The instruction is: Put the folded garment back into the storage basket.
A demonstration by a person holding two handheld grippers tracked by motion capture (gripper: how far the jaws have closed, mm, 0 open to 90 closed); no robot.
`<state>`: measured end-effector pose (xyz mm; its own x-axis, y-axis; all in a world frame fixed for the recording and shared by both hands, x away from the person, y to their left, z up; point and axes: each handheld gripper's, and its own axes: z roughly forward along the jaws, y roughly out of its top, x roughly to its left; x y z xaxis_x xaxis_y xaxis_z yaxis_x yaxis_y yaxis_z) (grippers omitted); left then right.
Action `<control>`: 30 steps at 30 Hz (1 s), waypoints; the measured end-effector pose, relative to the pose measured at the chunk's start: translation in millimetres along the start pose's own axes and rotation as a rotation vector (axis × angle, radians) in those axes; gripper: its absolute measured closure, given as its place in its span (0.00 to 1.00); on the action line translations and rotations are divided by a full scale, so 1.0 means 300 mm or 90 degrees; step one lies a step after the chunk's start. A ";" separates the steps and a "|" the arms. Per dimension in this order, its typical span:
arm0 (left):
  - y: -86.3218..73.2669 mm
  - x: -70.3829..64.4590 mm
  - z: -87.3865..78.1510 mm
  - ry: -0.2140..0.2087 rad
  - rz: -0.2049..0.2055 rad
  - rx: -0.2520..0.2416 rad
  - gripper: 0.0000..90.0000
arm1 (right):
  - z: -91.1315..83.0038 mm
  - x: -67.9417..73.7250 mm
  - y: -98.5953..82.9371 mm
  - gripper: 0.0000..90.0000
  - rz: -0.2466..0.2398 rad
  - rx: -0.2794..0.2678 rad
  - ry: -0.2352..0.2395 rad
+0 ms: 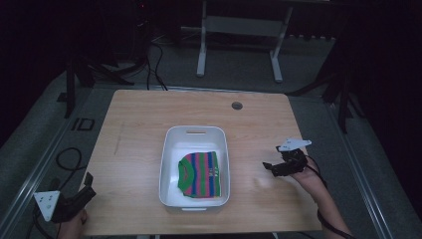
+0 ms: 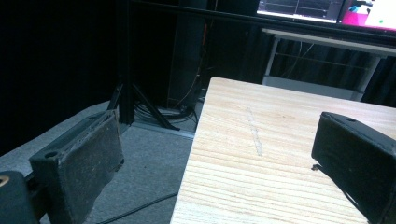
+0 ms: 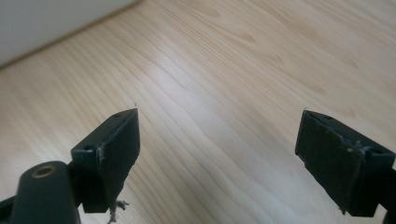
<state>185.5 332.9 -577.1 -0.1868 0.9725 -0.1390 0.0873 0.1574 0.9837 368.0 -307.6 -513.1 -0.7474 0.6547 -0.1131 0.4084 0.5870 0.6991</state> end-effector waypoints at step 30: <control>0.000 -0.001 0.000 0.002 0.000 0.000 0.03 | -0.138 0.060 -0.320 0.15 0.195 -0.134 -0.195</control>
<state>185.5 332.7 -577.1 -0.1901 0.9720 -0.1381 0.0872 0.1569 0.9838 293.5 -371.9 -553.1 -0.4077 0.9112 -0.0599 0.4467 0.2562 0.8572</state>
